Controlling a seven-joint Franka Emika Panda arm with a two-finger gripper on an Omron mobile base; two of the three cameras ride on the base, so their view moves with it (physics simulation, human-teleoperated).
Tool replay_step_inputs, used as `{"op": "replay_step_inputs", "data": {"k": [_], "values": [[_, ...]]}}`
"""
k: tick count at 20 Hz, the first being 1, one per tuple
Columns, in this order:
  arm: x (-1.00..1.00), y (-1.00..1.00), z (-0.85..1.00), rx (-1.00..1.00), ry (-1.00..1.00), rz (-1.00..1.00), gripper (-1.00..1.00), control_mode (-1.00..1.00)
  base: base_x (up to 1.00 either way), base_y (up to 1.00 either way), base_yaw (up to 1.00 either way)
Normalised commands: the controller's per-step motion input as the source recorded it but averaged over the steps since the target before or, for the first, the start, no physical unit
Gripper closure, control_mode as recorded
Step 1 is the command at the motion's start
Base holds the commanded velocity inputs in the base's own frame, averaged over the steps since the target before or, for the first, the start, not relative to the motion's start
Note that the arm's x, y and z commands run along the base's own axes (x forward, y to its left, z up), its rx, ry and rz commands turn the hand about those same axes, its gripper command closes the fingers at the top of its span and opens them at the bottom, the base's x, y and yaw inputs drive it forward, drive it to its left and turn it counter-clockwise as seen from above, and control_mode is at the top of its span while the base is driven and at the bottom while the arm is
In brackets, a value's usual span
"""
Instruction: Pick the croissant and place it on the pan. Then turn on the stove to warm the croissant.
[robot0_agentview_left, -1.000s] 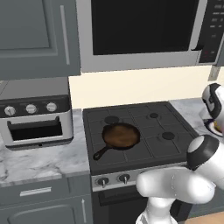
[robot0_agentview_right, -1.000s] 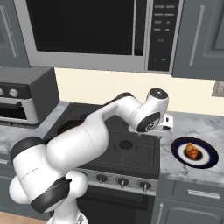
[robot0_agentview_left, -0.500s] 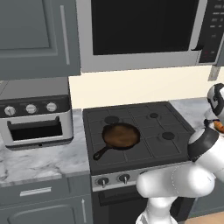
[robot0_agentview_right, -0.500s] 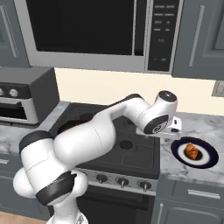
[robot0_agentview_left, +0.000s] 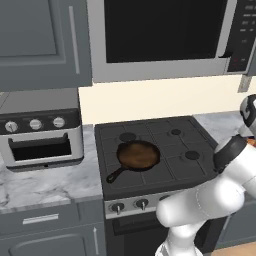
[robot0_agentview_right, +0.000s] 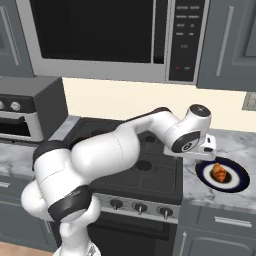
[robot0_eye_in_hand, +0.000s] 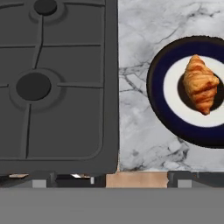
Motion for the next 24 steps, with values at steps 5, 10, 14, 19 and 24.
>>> {"op": "replay_step_inputs", "data": {"k": [5, 10, 14, 19, 24], "values": [[0.11, -0.37, -0.06, 0.00, 0.03, 0.00, -1.00, -1.00, 0.00, 0.00, 0.00], [0.11, -0.30, -0.11, 0.00, 0.01, 0.00, -1.00, -1.00, 0.00, 0.00, 0.00], [0.09, -0.24, -0.15, 0.00, 0.00, 0.00, -1.00, -1.00, 0.00, 0.00, 0.00], [0.09, -0.21, -0.20, 0.00, 0.00, 0.00, -1.00, -1.00, 0.00, 0.00, 0.00], [0.20, -0.23, -0.06, 0.00, 0.03, 0.00, -1.00, -1.00, 0.00, 0.00, 0.00]]}}
